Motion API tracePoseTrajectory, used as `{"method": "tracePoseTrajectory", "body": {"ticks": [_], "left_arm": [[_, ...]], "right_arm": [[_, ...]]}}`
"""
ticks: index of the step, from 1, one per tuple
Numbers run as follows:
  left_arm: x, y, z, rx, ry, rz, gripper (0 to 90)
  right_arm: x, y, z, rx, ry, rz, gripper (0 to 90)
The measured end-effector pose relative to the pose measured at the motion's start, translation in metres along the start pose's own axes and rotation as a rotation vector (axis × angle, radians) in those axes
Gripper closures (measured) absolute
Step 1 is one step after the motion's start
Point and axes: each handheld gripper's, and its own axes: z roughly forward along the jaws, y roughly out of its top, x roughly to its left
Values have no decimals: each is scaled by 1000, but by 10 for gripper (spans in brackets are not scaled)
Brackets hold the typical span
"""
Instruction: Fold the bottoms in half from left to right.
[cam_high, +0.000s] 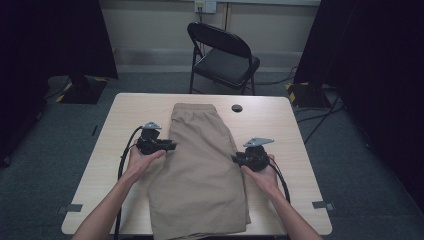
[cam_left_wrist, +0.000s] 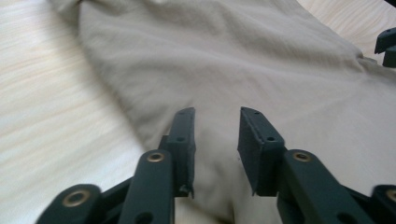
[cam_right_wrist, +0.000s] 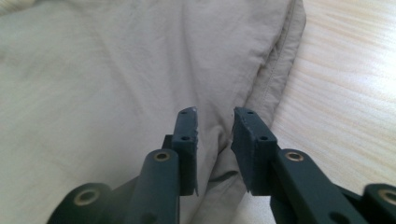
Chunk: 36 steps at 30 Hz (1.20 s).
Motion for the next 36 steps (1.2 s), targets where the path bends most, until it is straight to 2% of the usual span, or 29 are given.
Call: {"method": "tracePoseTrajectory", "body": {"ticks": [2,3,6,8,12,16,19,22,25,27,32,35,36], "left_arm": [[-3,-4,-7,2,-20,-8,691],[-5,-6,-11,0,-16,-3,699],[-10,-10,-22,-5,-38,-4,724],[-14,-13,-26,10,-43,8,746],[-24,-22,-31,32,-73,24,765],[-30,-31,-27,41,-88,32,766],[-31,-34,-19,73,-84,28,756],[-35,-37,-13,99,-73,42,755],[-35,-41,-6,144,-39,75,739],[-30,-43,-5,132,-43,48,730],[-24,-39,1,111,-27,40,759],[-27,-35,7,101,6,72,763],[-27,-34,9,95,5,74,763]], "right_arm": [[0,0,-2,-6,10,-5,752],[1,0,-2,-7,14,-6,759],[3,1,-2,-5,24,-11,780],[4,1,-2,-6,30,-10,792],[8,2,-4,-3,43,-20,811],[9,2,-5,-4,45,-21,819],[7,0,-1,5,40,-17,823],[4,-3,5,24,38,-11,822],[2,-6,12,53,26,-13,824],[0,-8,16,65,23,-7,824],[0,-9,16,75,24,-6,814],[-2,-11,12,87,20,-2,814],[-3,-12,11,89,20,0,814]]}}
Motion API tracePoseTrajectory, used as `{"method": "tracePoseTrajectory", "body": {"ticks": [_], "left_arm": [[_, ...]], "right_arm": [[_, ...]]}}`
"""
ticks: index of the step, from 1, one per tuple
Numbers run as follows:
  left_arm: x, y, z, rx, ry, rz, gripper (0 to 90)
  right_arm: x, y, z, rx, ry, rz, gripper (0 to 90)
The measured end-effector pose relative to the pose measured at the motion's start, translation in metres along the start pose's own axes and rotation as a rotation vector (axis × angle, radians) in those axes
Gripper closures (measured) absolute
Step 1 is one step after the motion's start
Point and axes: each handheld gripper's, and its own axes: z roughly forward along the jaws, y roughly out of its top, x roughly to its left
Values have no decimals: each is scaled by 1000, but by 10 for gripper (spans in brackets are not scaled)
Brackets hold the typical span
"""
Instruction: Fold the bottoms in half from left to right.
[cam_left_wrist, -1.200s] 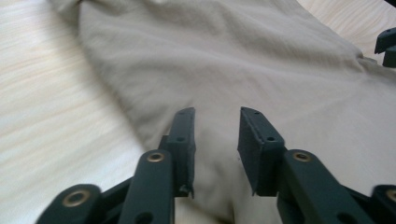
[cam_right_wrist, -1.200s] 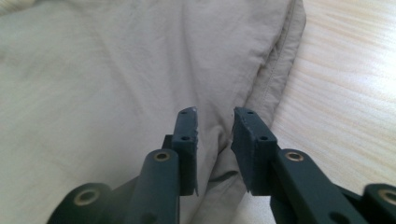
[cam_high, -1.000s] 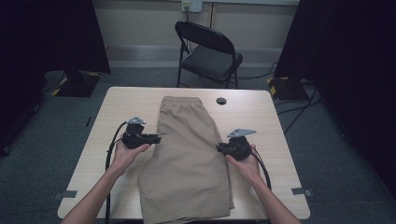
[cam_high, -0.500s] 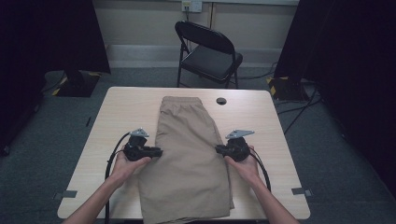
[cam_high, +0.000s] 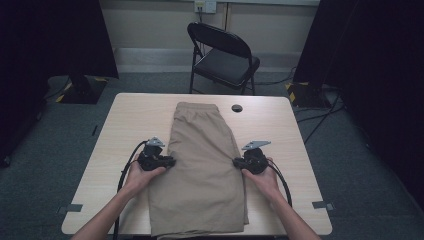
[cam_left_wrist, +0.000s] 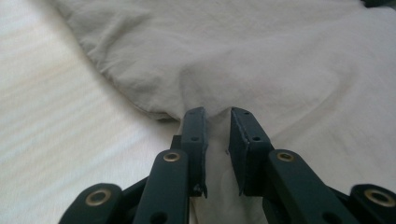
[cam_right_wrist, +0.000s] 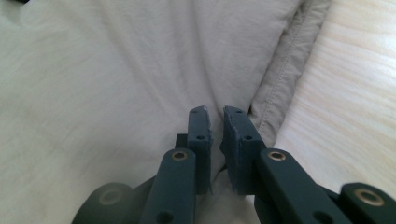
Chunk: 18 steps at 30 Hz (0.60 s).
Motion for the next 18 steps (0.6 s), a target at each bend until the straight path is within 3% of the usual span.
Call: {"method": "tracePoseTrajectory", "body": {"ticks": [3,6,11,12,13,14,18], "left_arm": [[1,2,2,1,-6,1,762],[2,6,4,20,-27,-9,749],[-4,5,-3,89,-54,35,756],[-6,3,-6,77,-33,51,756],[-7,2,-7,53,-51,50,749],[-7,4,-10,14,-83,31,745],[1,16,-10,-92,-106,-24,751]], "right_arm": [[-1,-4,-5,5,0,9,813],[4,-10,-11,15,1,-22,811],[10,-16,-20,37,1,-33,800],[10,-16,-20,38,-1,-38,795],[10,-15,-20,35,1,-39,790],[9,-14,-20,22,7,-41,792],[5,-5,-19,-30,7,-31,838]]}}
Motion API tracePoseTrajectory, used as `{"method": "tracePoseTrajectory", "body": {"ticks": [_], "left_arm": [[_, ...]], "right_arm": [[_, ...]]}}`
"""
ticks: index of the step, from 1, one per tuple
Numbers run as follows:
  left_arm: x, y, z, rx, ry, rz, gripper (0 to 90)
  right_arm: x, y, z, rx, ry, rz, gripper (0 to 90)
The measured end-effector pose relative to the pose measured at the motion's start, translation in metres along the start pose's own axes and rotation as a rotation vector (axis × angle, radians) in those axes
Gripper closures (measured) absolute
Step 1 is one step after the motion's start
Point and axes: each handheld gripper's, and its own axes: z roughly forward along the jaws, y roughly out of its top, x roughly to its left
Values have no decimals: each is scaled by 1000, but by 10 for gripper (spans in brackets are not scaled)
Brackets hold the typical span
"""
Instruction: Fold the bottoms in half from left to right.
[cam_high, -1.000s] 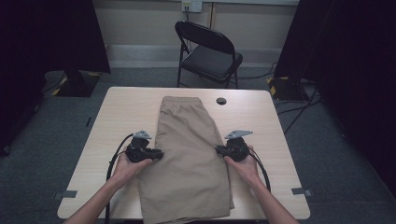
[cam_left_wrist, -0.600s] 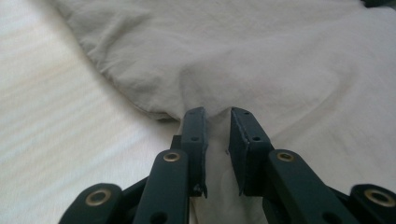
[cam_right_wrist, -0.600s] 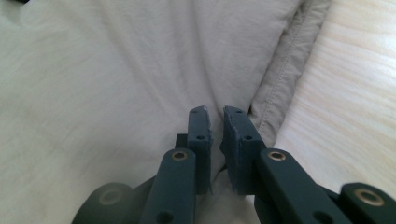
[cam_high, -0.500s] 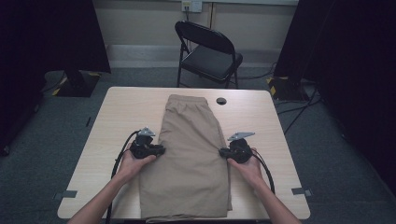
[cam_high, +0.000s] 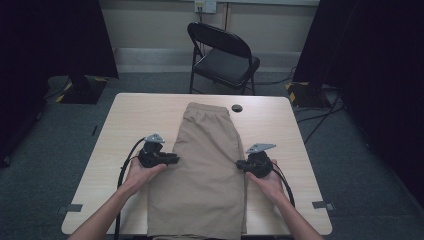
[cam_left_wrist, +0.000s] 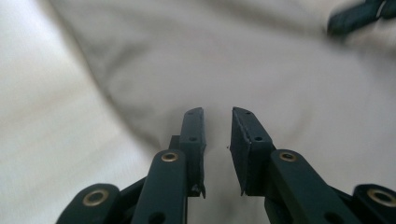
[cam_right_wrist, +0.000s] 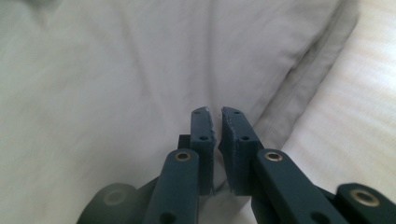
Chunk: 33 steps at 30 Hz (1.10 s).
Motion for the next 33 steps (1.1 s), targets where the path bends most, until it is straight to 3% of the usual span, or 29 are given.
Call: {"method": "tracePoseTrajectory", "body": {"ticks": [1,3,5,7,9,10,11,14,18,22,26,33], "left_arm": [[3,1,3,1,-7,-20,750],[6,1,12,34,18,-5,746],[8,-5,21,71,36,-20,758],[7,-7,22,70,44,0,779],[6,-8,20,85,77,52,809],[6,-9,19,84,79,62,825],[7,-10,18,74,74,40,824],[7,-11,15,84,82,46,825],[6,-15,10,94,76,68,825],[4,-21,4,88,34,47,798],[1,-22,5,89,63,69,830],[5,-19,10,66,92,59,872]], "right_arm": [[-2,1,2,-1,4,11,840],[-3,-2,8,30,-15,-10,845],[-5,-2,9,31,-9,5,850],[-9,-3,9,38,-40,9,878],[-15,-5,9,25,-17,32,894],[-15,-5,9,22,-19,34,896],[-14,-6,9,21,-24,23,896],[-9,-5,9,28,-57,-11,897],[-7,-6,10,22,-70,-20,898],[-9,-8,9,7,-61,20,898],[-7,-8,9,3,-71,17,898],[-8,-6,11,2,-81,9,898]]}}
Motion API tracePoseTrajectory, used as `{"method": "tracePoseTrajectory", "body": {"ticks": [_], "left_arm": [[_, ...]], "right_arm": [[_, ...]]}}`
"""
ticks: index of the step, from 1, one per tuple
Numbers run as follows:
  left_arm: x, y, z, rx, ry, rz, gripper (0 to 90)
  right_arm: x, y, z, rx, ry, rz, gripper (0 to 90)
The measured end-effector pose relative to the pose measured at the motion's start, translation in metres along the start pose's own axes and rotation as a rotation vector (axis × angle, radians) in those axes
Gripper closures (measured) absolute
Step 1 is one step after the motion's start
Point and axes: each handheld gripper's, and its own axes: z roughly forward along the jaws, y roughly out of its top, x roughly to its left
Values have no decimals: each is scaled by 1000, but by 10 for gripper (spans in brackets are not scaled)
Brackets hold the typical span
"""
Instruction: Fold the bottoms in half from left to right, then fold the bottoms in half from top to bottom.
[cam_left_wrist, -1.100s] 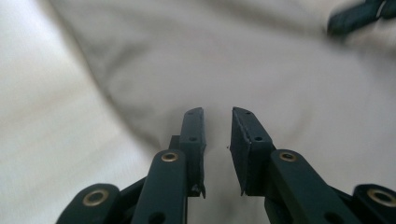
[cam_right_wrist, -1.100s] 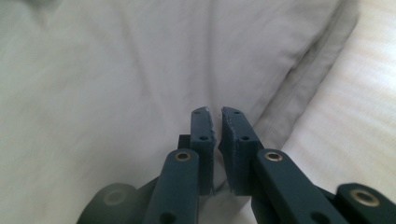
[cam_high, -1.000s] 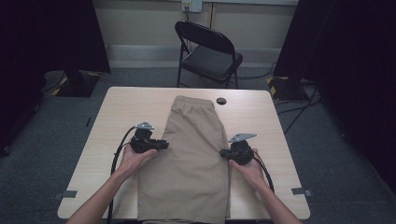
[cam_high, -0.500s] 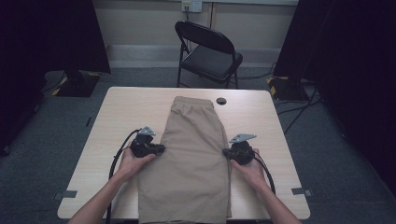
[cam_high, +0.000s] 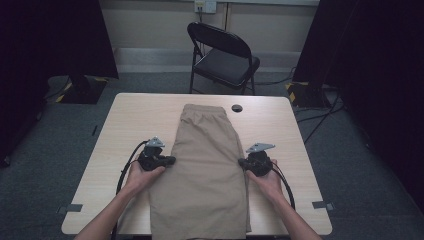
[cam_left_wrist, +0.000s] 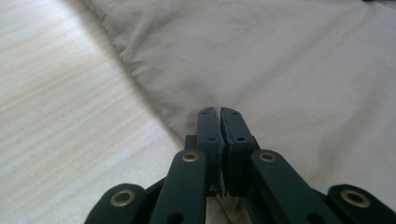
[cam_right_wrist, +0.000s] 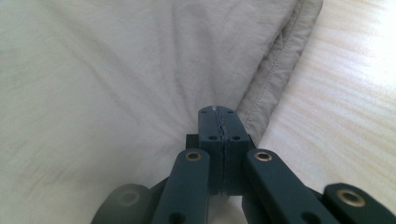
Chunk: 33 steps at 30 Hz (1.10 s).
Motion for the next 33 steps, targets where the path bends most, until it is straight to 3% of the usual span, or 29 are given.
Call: {"method": "tracePoseTrajectory", "body": {"ticks": [3,5,8,12,14,16,18,20,22,25,31,33], "left_arm": [[5,2,2,-5,-17,-23,872],[10,7,4,15,-18,-6,875],[17,7,9,-39,-12,-37,879],[19,6,8,-43,-10,-45,884],[17,8,6,-43,7,-55,818],[15,10,3,-52,53,-42,788],[16,13,-4,-91,50,-63,732],[16,17,-10,-83,7,-66,714],[12,17,-15,-81,-4,-56,719],[5,10,-17,-33,-27,-42,731],[-2,0,-8,40,-22,-13,716],[-1,2,-4,34,-15,-21,715]], "right_arm": [[-2,1,2,-6,2,8,898],[-4,1,2,-9,4,9,897],[-5,3,5,-10,-1,10,894],[-8,9,8,1,-4,14,861],[-7,11,11,-3,-9,10,823],[-5,12,10,-6,-7,1,772],[-5,13,5,-22,11,11,750],[-4,15,-3,-52,23,25,747],[-3,17,-11,-71,50,22,731],[5,16,-14,-55,75,0,730],[13,14,-1,-17,102,-27,753],[12,13,6,9,90,-29,747]]}}
